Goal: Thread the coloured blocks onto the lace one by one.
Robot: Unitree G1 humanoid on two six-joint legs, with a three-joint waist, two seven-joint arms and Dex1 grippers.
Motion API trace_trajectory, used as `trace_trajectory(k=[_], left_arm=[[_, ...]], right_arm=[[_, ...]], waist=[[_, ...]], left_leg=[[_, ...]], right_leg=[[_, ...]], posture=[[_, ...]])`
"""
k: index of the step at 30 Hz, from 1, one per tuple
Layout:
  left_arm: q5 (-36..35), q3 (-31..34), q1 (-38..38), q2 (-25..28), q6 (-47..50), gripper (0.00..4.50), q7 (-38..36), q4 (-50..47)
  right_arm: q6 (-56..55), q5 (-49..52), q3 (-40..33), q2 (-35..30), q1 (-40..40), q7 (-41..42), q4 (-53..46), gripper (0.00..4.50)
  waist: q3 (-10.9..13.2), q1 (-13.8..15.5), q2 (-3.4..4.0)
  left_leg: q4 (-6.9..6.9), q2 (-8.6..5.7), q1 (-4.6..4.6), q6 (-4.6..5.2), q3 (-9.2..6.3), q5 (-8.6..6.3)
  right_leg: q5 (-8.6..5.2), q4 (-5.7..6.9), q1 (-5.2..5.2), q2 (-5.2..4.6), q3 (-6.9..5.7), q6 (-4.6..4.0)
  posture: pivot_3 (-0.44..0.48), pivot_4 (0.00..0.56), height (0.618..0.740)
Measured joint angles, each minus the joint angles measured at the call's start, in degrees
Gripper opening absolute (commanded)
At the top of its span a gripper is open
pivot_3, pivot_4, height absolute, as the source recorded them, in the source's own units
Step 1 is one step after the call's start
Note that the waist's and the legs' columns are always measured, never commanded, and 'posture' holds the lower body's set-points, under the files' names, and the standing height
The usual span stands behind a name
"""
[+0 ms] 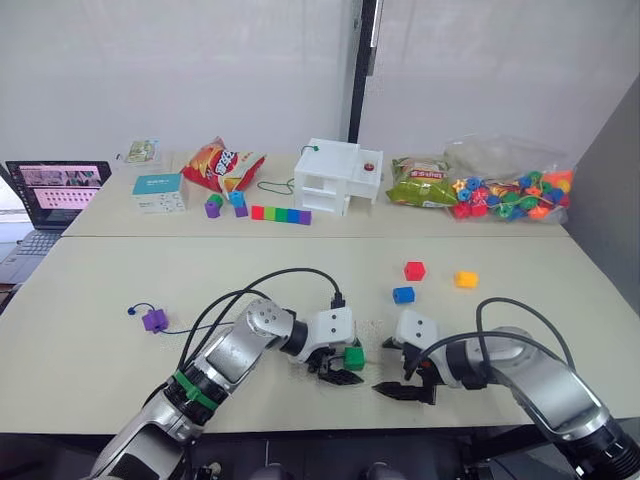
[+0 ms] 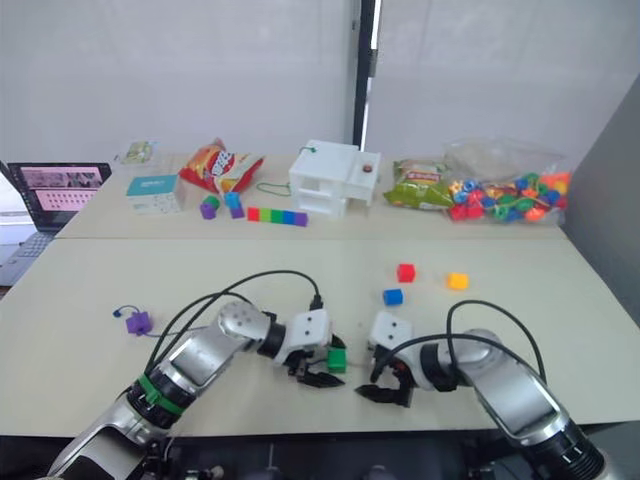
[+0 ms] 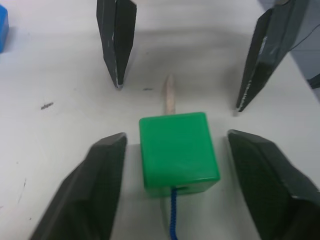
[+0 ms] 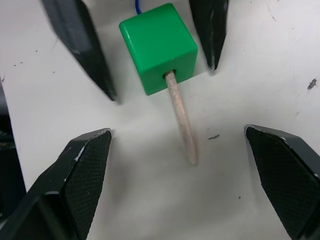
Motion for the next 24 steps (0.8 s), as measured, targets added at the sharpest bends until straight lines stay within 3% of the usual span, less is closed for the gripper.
trace_trajectory(k=[3, 5, 8, 19, 24], left_arm=[[0.4, -0.4, -0.9, 0.0, -0.6, 1.30, -1.3, 0.3], [0.5, -0.7, -0.9, 0.6, -1.5, 1.20, -2.3, 0.3], [0.8, -0.8, -0.9, 1.1, -2.6, 1.20, -3.5, 0.3], [1.0, -0.9, -0.9, 1.1, -3.1, 1.20, -4.2, 0.3], [0.9, -0.6, -0.5, 2.4, -3.4, 1.20, -4.2, -0.3]], right_arm=[[-0.1, -0.1, 0.3, 0.4, 0.0, -0.9, 0.0, 4.50], [-0.4, -0.2, 0.6, 0.4, 0.0, -1.2, 0.0, 4.50], [-0.6, -0.3, 0.8, 0.4, -0.1, -1.8, 0.1, 3.69], [-3.5, 0.0, 2.0, -0.3, 0.6, -0.7, 0.0, 0.02], [-5.2, 0.0, 2.3, -0.8, 0.9, 0.1, 0.3, 0.00]], waist=[[0.0, 0.0, 0.00], [0.0, 0.0, 0.00], [0.0, 0.0, 0.00], [0.0, 0.0, 0.00], [0.0, 0.0, 0.00]], left_leg=[[0.03, -0.01, 0.00, 0.00, 0.00, 0.00], [0.02, 0.00, 0.01, 0.00, 0.00, 0.00], [0.02, 0.01, 0.03, 0.00, 0.00, 0.00], [0.05, 0.00, 0.02, 0.01, 0.00, 0.00], [0.05, 0.02, 0.03, 0.01, 0.00, 0.00]], right_leg=[[0.00, 0.00, 0.01, -0.01, 0.00, 0.00], [0.00, 0.00, 0.02, 0.00, 0.00, 0.00], [0.00, 0.00, 0.03, 0.00, 0.00, 0.00], [0.00, 0.00, 0.05, 0.00, 0.00, 0.01], [0.00, 0.01, 0.03, 0.01, 0.00, 0.01]], posture=[[0.000, 0.150, 0.740], [0.000, 0.150, 0.740], [0.000, 0.150, 0.740], [0.000, 0.150, 0.740], [0.000, 0.150, 0.740]])
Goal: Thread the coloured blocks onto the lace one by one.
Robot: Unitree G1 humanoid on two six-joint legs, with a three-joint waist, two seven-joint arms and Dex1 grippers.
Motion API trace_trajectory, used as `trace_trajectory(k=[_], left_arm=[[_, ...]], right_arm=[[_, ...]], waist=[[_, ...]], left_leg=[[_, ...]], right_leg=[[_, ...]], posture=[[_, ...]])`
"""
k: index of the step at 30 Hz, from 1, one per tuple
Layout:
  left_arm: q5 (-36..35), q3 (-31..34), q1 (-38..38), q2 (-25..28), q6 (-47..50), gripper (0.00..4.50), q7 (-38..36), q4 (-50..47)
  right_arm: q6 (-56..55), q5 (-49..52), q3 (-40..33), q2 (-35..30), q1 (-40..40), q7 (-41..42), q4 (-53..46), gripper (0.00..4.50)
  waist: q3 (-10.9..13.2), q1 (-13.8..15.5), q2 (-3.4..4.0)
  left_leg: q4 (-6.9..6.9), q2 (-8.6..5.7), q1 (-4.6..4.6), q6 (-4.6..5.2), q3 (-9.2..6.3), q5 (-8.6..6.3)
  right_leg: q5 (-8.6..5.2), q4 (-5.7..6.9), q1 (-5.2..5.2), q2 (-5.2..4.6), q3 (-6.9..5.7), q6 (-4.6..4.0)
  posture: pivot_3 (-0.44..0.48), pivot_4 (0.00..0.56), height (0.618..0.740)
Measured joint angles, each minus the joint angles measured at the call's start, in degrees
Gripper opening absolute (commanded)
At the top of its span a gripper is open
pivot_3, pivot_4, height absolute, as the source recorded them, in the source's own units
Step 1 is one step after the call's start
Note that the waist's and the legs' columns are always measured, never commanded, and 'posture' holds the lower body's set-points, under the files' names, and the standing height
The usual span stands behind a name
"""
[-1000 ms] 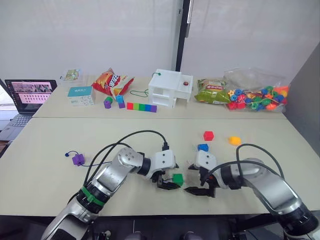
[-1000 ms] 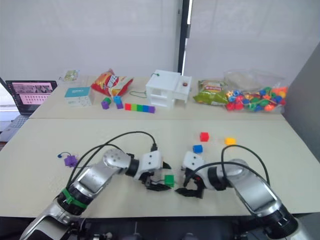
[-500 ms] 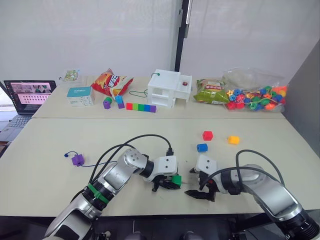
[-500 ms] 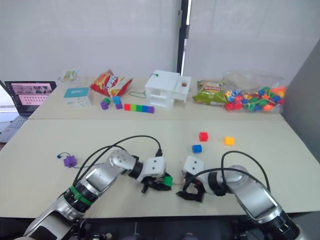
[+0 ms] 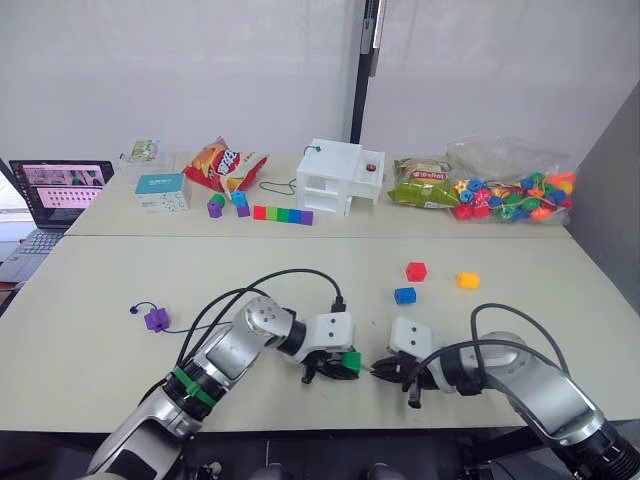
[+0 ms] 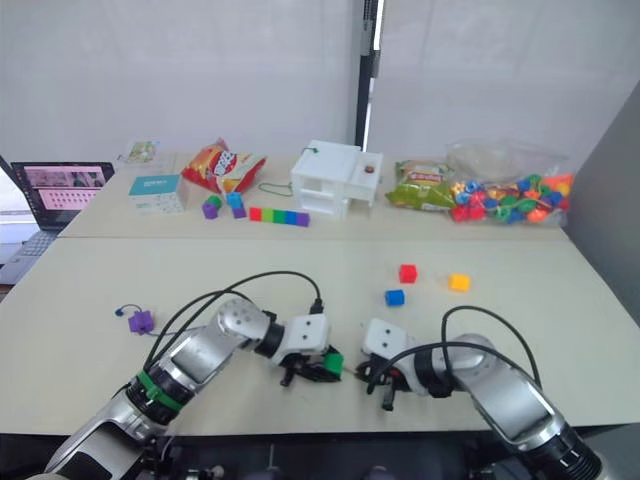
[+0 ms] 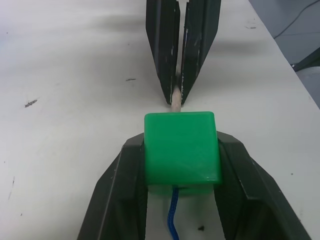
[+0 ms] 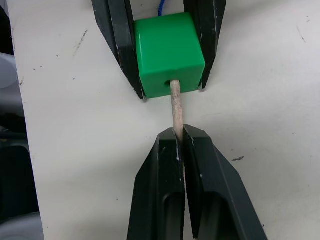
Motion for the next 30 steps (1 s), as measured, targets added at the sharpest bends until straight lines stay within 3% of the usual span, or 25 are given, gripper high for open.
trace_trajectory(k=[3, 7, 14, 17, 23, 25, 28, 30], left_arm=[[-0.4, 1.1, 1.9, 2.9, -1.6, 1.20, -0.4, -1.8], [-3.3, 6.9, 6.1, 13.3, -6.8, 1.20, -3.0, -2.1], [-3.3, 18.4, 9.4, 32.2, -21.4, 1.20, -4.5, 15.4], [-2.0, 20.7, 9.6, 35.0, -27.7, 1.20, -3.9, 23.9], [0.0, 22.7, 11.8, 38.6, -34.0, 1.20, -3.2, 31.0], [-1.3, 24.5, 12.7, 38.1, -31.2, 2.24, -3.1, 28.8], [-10.8, 26.8, 15.3, 33.0, -15.9, 3.26, -4.8, 16.7], [-13.0, 26.8, 15.2, 30.8, -10.7, 3.90, -4.2, 10.1]], right_arm=[[-0.9, 0.1, 0.0, 0.3, -0.1, 0.4, 0.4, 0.00], [-1.3, 0.1, 0.1, 0.8, -0.7, 0.6, 0.9, 0.00], [-1.4, 0.1, 0.1, -0.1, -1.5, 2.8, 1.0, 0.00], [-1.5, 0.1, 0.1, -0.5, -1.8, 3.4, 1.0, 0.00], [-2.5, 0.0, 0.1, -1.4, -2.5, 5.0, 2.3, 0.00], [-2.7, 0.0, 0.2, -1.4, -2.9, 5.2, 2.6, 0.00], [-2.7, 0.0, 0.6, -1.3, -3.9, 5.4, 3.3, 0.00], [-2.8, 0.0, 1.2, -0.8, -4.9, 5.5, 3.2, 0.00]], waist=[[0.0, -0.3, 0.00], [0.0, -1.9, -0.01], [0.0, -2.6, 0.03], [-0.1, -2.3, 0.09], [-0.1, -2.5, 0.18], [-0.1, -2.5, 0.23], [0.0, -1.5, 0.21], [0.1, -0.9, -0.10]], left_leg=[[-0.01, 0.06, 0.02, 0.00, 0.01, 0.00], [-0.26, 0.27, 0.23, -0.01, 0.05, 0.01], [-0.47, 0.48, 0.65, -0.03, 0.16, 0.00], [-0.47, 0.47, 0.65, -0.04, 0.32, -0.01], [-0.52, 0.56, 0.68, -0.05, 0.57, -0.02], [-0.52, 0.59, 0.68, -0.05, 0.63, -0.02], [-0.36, 0.58, 0.42, -0.06, 0.64, -0.03], [-0.20, 0.57, 0.09, -0.07, 0.49, -0.02]], right_leg=[[0.00, 0.00, -0.02, 0.06, 0.04, -0.01], [-0.07, 0.05, -0.03, 0.20, 0.07, -0.18], [-0.18, 0.17, 0.12, 0.32, 0.07, -0.40], [-0.18, 0.23, 0.09, 0.22, 0.06, -0.39], [-0.20, 0.27, 0.03, 0.20, 0.07, -0.42], [-0.20, 0.27, 0.02, 0.18, 0.07, -0.42], [-0.17, 0.30, -0.12, 0.12, 0.04, -0.33], [-0.13, 0.29, -0.29, 0.16, -0.03, -0.28]], posture=[[0.000, 0.150, 0.740], [0.000, 0.150, 0.740], [0.000, 0.150, 0.740], [0.000, 0.150, 0.740], [0.000, 0.150, 0.740], [0.000, 0.150, 0.740], [0.000, 0.150, 0.740], [0.000, 0.150, 0.740]])
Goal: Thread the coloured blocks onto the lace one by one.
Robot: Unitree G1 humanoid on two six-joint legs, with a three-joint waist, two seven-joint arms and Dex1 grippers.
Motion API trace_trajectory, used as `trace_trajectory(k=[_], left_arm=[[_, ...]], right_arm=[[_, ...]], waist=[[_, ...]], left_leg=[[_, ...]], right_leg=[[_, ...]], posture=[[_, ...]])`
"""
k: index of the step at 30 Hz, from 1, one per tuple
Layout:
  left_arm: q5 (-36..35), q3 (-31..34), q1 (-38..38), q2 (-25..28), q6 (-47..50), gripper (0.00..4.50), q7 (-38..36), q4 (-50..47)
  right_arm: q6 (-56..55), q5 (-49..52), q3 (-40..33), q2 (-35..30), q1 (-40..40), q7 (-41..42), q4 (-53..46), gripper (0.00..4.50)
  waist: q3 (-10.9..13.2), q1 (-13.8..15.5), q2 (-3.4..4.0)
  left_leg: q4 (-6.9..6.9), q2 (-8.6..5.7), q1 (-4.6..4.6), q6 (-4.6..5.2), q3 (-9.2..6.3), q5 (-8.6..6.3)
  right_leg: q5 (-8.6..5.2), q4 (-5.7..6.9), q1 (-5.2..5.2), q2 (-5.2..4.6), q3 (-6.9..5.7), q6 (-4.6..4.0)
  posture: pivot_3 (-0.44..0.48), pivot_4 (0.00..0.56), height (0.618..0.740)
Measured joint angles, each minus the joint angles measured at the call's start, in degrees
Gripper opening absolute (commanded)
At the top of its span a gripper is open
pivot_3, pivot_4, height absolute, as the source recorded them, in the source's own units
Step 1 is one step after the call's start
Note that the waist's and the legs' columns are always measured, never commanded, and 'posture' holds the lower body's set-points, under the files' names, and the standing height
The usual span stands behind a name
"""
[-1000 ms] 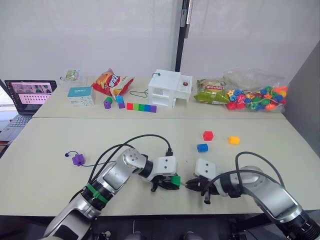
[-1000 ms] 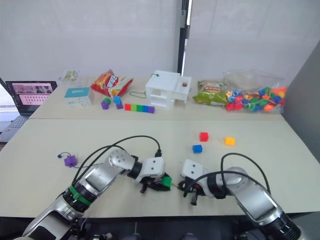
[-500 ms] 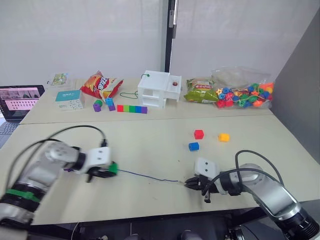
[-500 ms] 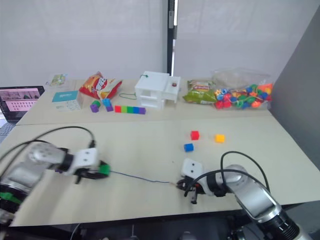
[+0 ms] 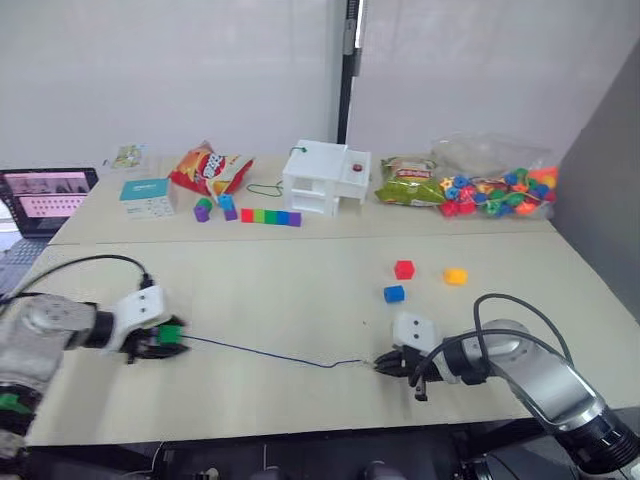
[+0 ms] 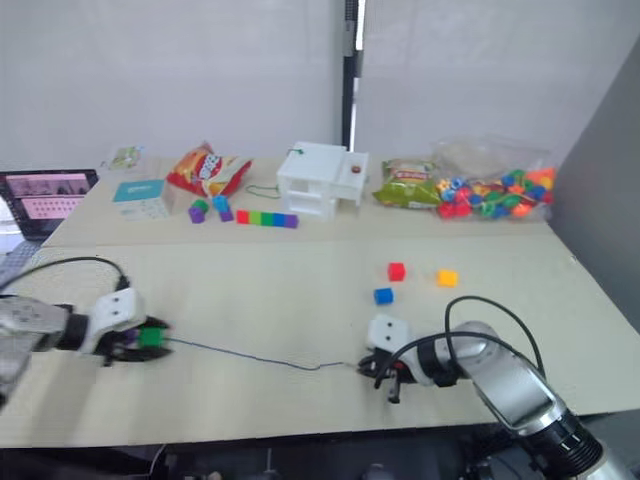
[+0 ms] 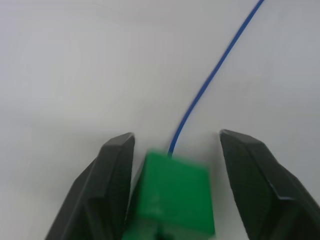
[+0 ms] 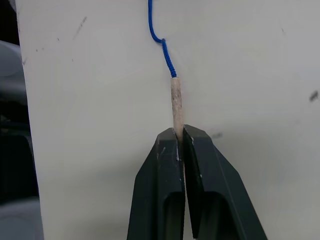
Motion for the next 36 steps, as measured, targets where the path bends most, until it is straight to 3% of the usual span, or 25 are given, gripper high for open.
trace_trajectory(k=[6, 10, 17, 26, 29, 36], left_arm=[[-8.4, 1.3, -0.5, -2.9, 14.7, 3.90, 0.8, -17.6], [-6.4, -5.8, -0.6, -11.5, 16.3, 3.90, 4.4, -23.1], [2.3, -16.5, -7.9, -24.3, 11.5, 3.90, 8.4, -16.6], [3.8, -19.0, -9.1, -28.5, 9.3, 3.90, 6.2, -12.4], [4.1, -19.1, -9.1, -29.2, 9.2, 3.10, 6.1, -12.0], [4.8, -19.6, -9.2, -30.9, 9.3, 0.77, 6.1, -11.9]], right_arm=[[0.1, 0.0, 0.9, 0.6, -0.2, -0.1, 0.1, 0.00], [0.7, -0.1, 1.3, 0.7, -1.6, -0.1, 0.1, 0.00], [1.6, -0.2, 3.3, 1.2, -3.7, 0.1, 0.1, 0.00], [1.9, -0.5, 3.3, 1.0, -3.8, 0.7, 0.1, 0.00], [2.0, -0.5, 3.3, 1.0, -3.8, 0.7, 0.0, 0.00], [2.5, -0.5, 3.3, 1.0, -3.8, 0.8, 0.0, 0.00]], waist=[[0.0, 0.3, -0.17], [0.0, 0.7, -0.17], [0.0, 1.2, -0.18], [0.0, 0.9, -0.18], [0.0, 1.0, -0.18], [0.0, 1.0, -0.18]], left_leg=[[-0.01, -0.18, 0.00, 0.03, -0.03, -0.02], [0.01, -0.25, 0.03, 0.04, -0.04, -0.02], [0.11, -0.47, 0.00, 0.05, -0.13, -0.01], [0.10, -0.45, -0.01, 0.06, -0.19, -0.01], [0.12, -0.47, -0.01, 0.07, -0.21, -0.01], [0.16, -0.47, -0.03, 0.09, -0.24, -0.02]], right_leg=[[0.05, -0.12, 0.09, -0.14, 0.02, 0.09], [0.07, -0.17, 0.17, -0.13, 0.05, 0.13], [0.11, -0.22, 0.22, -0.15, 0.05, 0.19], [0.12, -0.26, 0.20, -0.15, 0.07, 0.20], [0.12, -0.25, 0.23, -0.19, 0.05, 0.21], [0.13, -0.25, 0.22, -0.18, 0.05, 0.23]], posture=[[0.000, 0.150, 0.740], [0.000, 0.150, 0.740], [0.000, 0.150, 0.740], [0.000, 0.150, 0.740], [0.000, 0.150, 0.740], [0.000, 0.150, 0.740]])
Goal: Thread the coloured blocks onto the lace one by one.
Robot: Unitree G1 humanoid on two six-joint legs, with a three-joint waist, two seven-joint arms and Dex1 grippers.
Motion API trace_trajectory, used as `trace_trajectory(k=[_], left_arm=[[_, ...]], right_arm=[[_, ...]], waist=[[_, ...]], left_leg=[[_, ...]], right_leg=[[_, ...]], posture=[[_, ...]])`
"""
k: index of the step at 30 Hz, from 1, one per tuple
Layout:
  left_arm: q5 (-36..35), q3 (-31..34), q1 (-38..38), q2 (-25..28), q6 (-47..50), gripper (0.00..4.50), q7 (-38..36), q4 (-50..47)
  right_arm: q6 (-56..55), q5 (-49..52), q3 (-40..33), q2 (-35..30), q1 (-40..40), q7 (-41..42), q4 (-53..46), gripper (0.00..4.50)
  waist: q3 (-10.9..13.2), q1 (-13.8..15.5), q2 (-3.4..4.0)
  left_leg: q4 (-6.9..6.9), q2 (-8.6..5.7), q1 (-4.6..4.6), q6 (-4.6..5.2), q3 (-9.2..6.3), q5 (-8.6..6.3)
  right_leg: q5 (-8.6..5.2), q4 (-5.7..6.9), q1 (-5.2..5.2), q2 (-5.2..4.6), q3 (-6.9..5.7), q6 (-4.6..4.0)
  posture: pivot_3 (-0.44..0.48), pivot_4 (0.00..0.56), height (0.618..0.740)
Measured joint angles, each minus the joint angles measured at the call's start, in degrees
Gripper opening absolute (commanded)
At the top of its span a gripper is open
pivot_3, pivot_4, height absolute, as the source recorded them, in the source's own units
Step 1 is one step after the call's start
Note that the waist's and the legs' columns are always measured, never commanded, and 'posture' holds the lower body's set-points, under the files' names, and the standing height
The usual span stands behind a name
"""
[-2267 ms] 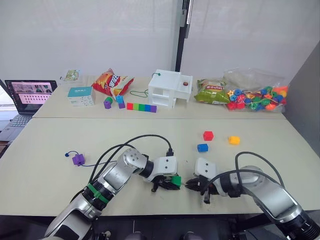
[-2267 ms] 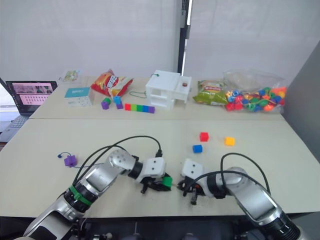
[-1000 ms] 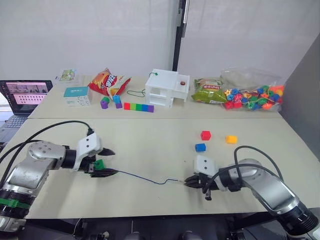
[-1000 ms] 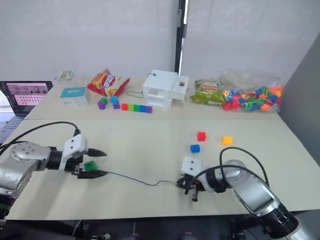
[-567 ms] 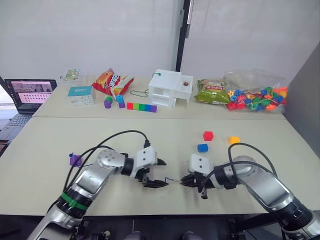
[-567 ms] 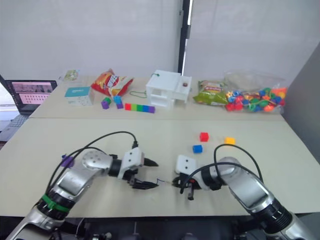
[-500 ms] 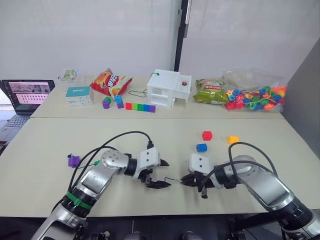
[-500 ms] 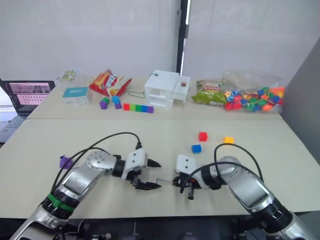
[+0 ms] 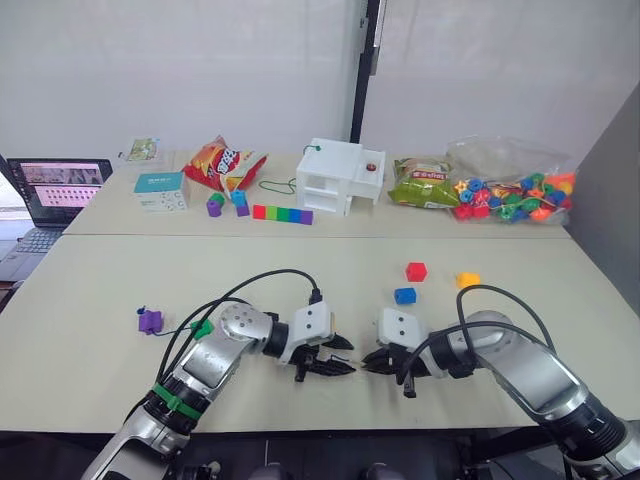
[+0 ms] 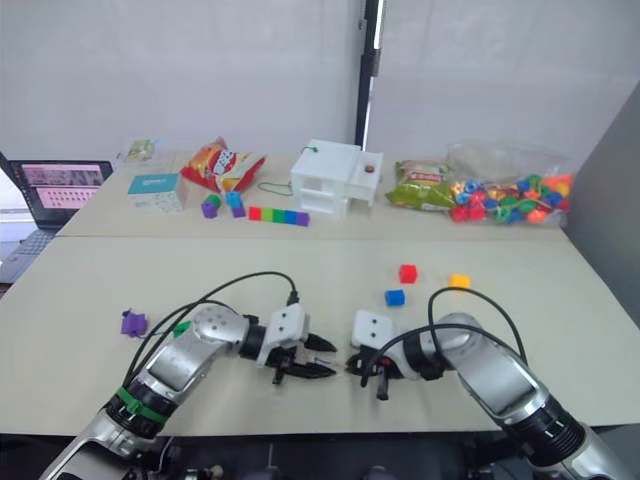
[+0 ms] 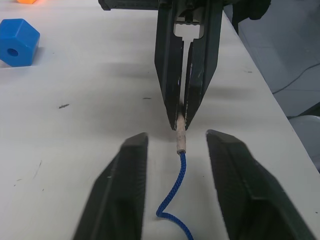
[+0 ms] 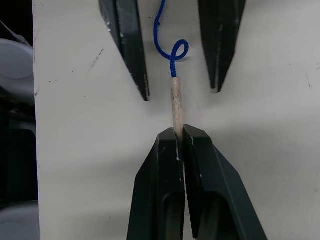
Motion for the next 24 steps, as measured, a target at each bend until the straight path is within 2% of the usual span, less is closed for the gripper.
trace_trajectory(k=[2, 3, 22, 24], left_arm=[[0.2, -0.3, 0.0, -0.3, 0.0, 0.09, 0.0, 0.0], [0.5, -0.5, 0.0, -0.4, 0.0, 0.01, 0.0, 0.0], [1.8, -0.8, -0.8, -0.4, 0.2, 0.01, -0.9, 0.1], [2.1, -0.9, -0.8, -0.4, 0.2, 0.68, -0.9, 0.1]], right_arm=[[0.0, 0.0, 0.0, 0.0, 0.0, 0.0, 0.0, 0.00], [0.1, 0.0, 0.0, 0.0, 0.0, 0.0, 0.0, 0.00], [0.6, 0.0, 0.1, 0.0, 0.0, 0.0, -0.1, 0.00], [0.6, 0.0, 0.3, 0.0, 0.1, 0.0, -0.1, 0.00]], waist=[[0.0, 0.0, 0.00], [0.0, 0.0, 0.00], [0.0, 0.0, 0.00], [0.0, 0.0, 0.00]], left_leg=[[0.00, -0.01, -0.01, 0.00, 0.00, 0.00], [0.00, -0.01, 0.00, 0.00, 0.00, 0.00], [0.00, -0.01, -0.01, 0.00, -0.02, 0.00], [0.01, -0.01, -0.01, 0.00, -0.02, 0.00]], right_leg=[[0.00, 0.00, 0.00, -0.01, 0.00, 0.00], [0.00, 0.00, 0.01, -0.01, 0.00, 0.00], [0.00, 0.00, 0.01, -0.01, 0.00, 0.00], [0.00, -0.01, 0.01, -0.01, 0.00, 0.00]], posture=[[0.000, 0.150, 0.740], [0.000, 0.150, 0.740], [0.000, 0.150, 0.740], [0.000, 0.150, 0.740]])
